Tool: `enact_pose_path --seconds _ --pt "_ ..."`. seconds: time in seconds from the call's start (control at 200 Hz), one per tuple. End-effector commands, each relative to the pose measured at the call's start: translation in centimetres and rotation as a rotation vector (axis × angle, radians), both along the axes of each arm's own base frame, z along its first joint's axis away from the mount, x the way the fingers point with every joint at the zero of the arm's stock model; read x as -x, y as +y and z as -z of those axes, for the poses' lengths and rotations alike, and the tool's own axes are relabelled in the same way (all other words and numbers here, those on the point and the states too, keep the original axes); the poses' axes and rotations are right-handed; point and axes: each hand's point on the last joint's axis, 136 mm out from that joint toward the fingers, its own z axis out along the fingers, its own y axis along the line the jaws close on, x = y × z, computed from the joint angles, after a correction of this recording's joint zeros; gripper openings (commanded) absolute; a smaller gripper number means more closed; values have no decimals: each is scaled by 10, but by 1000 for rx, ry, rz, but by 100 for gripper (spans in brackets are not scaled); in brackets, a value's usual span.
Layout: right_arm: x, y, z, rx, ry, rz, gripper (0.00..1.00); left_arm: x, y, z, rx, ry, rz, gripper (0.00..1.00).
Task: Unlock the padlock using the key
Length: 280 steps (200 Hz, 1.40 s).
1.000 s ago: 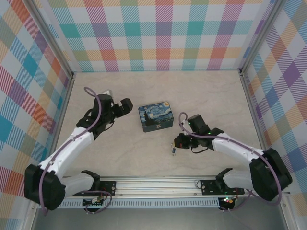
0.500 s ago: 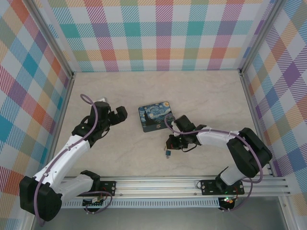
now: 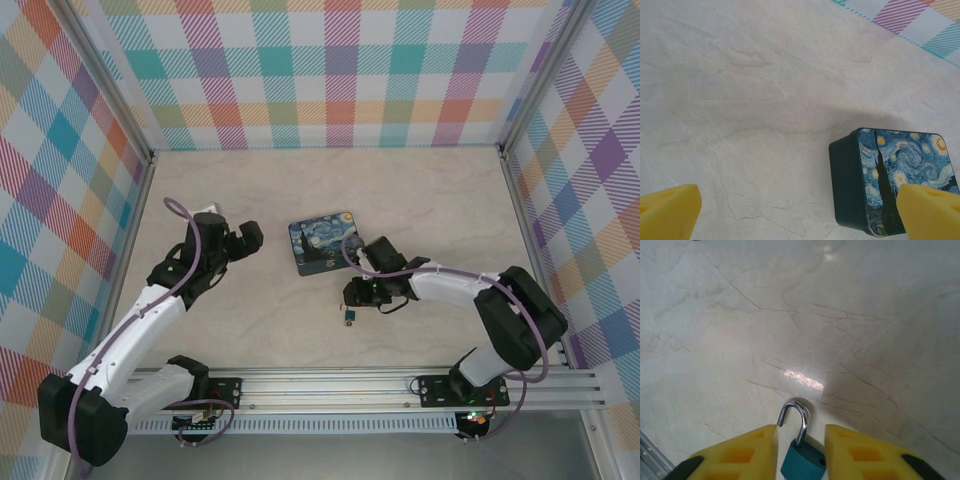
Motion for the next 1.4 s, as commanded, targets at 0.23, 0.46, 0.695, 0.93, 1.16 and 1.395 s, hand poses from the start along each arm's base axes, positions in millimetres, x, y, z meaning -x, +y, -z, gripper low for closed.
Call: enact_pose_path --seconds 0.23,0.46,0.695,0.93,1.16,1.395 --pt "-54 -55 -106 119 -469 105 51 2 33 -39 -96 -123 -115 100" --pt "-79 -119 -163 179 -778 271 62 6 69 -75 -198 -289 -275 100" --pt "-84 -183 -164 245 -904 462 84 17 81 -92 -202 -494 -307 100" --pt "-85 -229 -129 314 -894 589 100 16 97 -43 -323 -445 -346 100" --pt "-100 -238 -86 304 -894 584 100 11 106 16 -404 -293 -337 100" --pt "-129 -227 -75 275 -922 514 100 0 100 42 -490 -238 -250 100"
